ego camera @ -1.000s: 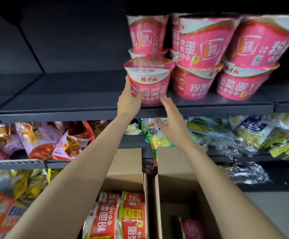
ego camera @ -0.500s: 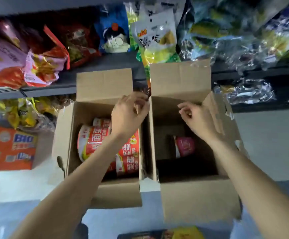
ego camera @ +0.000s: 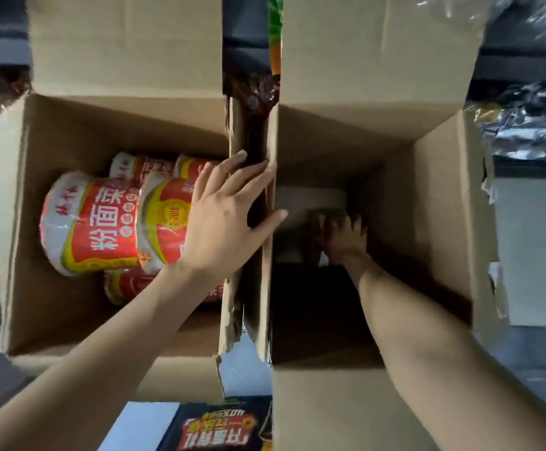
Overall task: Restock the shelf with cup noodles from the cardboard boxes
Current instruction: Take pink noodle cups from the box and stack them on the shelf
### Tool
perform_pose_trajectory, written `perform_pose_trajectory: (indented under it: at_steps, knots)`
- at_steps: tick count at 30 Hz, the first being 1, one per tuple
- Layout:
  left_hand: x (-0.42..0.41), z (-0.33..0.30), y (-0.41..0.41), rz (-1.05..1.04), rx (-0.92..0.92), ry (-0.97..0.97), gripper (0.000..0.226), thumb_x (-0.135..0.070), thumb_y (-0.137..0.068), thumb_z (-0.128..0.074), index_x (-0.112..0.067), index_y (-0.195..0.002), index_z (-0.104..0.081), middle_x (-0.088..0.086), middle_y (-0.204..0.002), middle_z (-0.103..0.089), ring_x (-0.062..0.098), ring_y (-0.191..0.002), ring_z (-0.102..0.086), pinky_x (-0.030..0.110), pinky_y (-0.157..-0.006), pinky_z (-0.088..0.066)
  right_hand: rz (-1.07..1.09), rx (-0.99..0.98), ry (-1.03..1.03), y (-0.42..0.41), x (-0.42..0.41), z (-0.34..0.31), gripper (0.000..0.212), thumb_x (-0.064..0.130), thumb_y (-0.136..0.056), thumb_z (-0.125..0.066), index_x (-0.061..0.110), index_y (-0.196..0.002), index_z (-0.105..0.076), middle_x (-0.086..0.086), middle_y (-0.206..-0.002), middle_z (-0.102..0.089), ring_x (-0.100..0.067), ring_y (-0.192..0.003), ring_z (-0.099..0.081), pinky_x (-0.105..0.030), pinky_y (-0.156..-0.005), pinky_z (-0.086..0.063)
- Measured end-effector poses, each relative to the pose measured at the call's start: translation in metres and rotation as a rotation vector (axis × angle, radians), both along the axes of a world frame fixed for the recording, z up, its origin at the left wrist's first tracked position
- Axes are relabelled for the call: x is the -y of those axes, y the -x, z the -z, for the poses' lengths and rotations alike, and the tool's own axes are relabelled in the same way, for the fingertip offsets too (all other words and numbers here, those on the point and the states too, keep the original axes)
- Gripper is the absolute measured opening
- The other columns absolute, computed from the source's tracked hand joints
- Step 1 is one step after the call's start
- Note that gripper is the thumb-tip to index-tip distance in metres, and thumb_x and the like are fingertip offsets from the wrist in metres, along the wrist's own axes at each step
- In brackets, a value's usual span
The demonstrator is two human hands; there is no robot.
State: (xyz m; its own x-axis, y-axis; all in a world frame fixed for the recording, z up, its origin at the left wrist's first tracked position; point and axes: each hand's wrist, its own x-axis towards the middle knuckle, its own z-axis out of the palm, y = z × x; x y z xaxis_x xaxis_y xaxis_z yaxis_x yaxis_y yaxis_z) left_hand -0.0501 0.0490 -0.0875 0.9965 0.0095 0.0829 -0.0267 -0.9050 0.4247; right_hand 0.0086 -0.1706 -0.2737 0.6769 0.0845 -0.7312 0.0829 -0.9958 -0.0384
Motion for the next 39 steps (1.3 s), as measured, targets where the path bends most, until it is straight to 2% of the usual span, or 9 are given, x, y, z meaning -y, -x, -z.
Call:
perform_pose_trajectory:
  at_steps: [5,10,15,21,24,31,34,37,39]
  knots:
    - [0.0,0.004,-0.003,0.024,0.019,0.027,0.057,-0.045,-0.086,-0.058,-0.015,-0.134,-0.053,0.004,-0.13,-0.059,0.026,-0.132,-0.042,0.053,-0.105,-0.035,0.063,-0.045,0.007,0.012,-0.007,0.035,0.083,0.068,-0.085,-0.046,0.048,-0.146,0.007,-0.01,-0.158,0.021,-0.052,-0.139,0.015,-0.074,-0.103,-0.003]
    - [-0.003,0.004,-0.003,0.03,0.006,0.048,0.057,-0.044,-0.088,-0.059,-0.015,-0.136,-0.052,0.004,-0.131,-0.057,0.024,-0.133,-0.041,0.052,-0.105,-0.036,0.007,-0.032,-0.015,-0.004,-0.007,0.04,0.074,0.057,-0.089,-0.051,0.05,-0.148,-0.008,-0.008,-0.159,0.016,-0.05,-0.141,0.008,-0.074,-0.102,-0.017]
    - [-0.003,0.005,-0.003,0.036,0.009,0.036,0.057,-0.046,-0.089,-0.056,-0.016,-0.137,-0.051,0.004,-0.132,-0.057,0.023,-0.133,-0.041,0.049,-0.107,-0.035,0.083,0.013,-0.002,-0.015,0.001,0.022,0.088,0.057,-0.075,-0.069,0.041,-0.148,-0.023,-0.006,-0.158,0.014,-0.043,-0.141,-0.002,-0.063,-0.108,-0.02]
    - [-0.001,-0.001,-0.003,0.028,-0.065,-0.017,0.062,-0.05,-0.086,-0.052,-0.017,-0.139,-0.049,0.003,-0.135,-0.056,0.026,-0.135,-0.039,0.051,-0.109,-0.031,0.202,0.184,-0.09,-0.005,-0.009,-0.076,0.083,0.059,-0.072,-0.069,0.03,-0.141,-0.034,-0.01,-0.158,0.01,-0.047,-0.135,-0.015,-0.057,-0.107,-0.022]
    - [0.003,-0.022,0.0,0.024,-0.227,-0.015,0.069,-0.053,-0.087,-0.056,-0.021,-0.146,-0.037,0.002,-0.149,-0.039,0.025,-0.143,-0.021,0.049,-0.116,-0.018,0.418,0.346,-0.295,0.015,-0.001,-0.154,0.077,0.052,-0.072,-0.073,0.037,-0.138,-0.036,-0.008,-0.158,-0.003,-0.044,-0.135,-0.021,-0.054,-0.105,-0.026]
    - [0.022,-0.116,0.047,-0.021,-0.539,0.808,0.103,-0.033,-0.071,-0.078,-0.027,-0.151,-0.013,-0.004,-0.15,-0.032,0.008,-0.132,-0.039,0.025,-0.099,-0.038,1.034,0.455,-1.185,0.058,0.019,-0.329,0.066,0.053,-0.058,-0.075,0.029,-0.115,-0.053,0.001,-0.116,-0.062,-0.013,-0.106,-0.063,-0.036,-0.09,-0.052]
    - [0.025,-0.163,0.064,0.044,-0.335,0.908,0.091,-0.031,-0.07,-0.082,-0.03,-0.142,-0.026,-0.02,-0.136,-0.047,-0.011,-0.123,-0.043,0.013,-0.099,-0.037,0.987,0.37,-1.316,0.074,0.01,-0.389,0.049,0.061,-0.064,-0.072,0.037,-0.104,-0.056,0.003,-0.117,-0.064,-0.017,-0.109,-0.062,-0.032,-0.077,-0.05]
    - [0.017,-0.213,0.067,-0.051,-0.106,1.059,0.087,-0.038,-0.067,-0.08,-0.028,-0.14,-0.035,-0.011,-0.131,-0.057,0.006,-0.124,-0.051,0.033,-0.105,-0.043,0.801,0.24,-1.455,0.082,-0.004,-0.436,0.054,0.065,-0.074,-0.063,0.036,-0.118,-0.052,0.005,-0.126,-0.06,-0.015,-0.114,-0.059,-0.033,-0.079,-0.049]
    - [0.006,-0.249,0.059,-0.053,0.019,1.147,0.083,-0.033,-0.067,-0.079,-0.027,-0.139,-0.037,-0.002,-0.129,-0.059,0.013,-0.119,-0.057,0.033,-0.098,-0.049,0.593,0.239,-1.524,0.08,-0.016,-0.459,0.06,0.055,-0.078,-0.066,0.039,-0.131,-0.045,0.009,-0.135,-0.054,-0.011,-0.122,-0.054,-0.033,-0.091,-0.049]
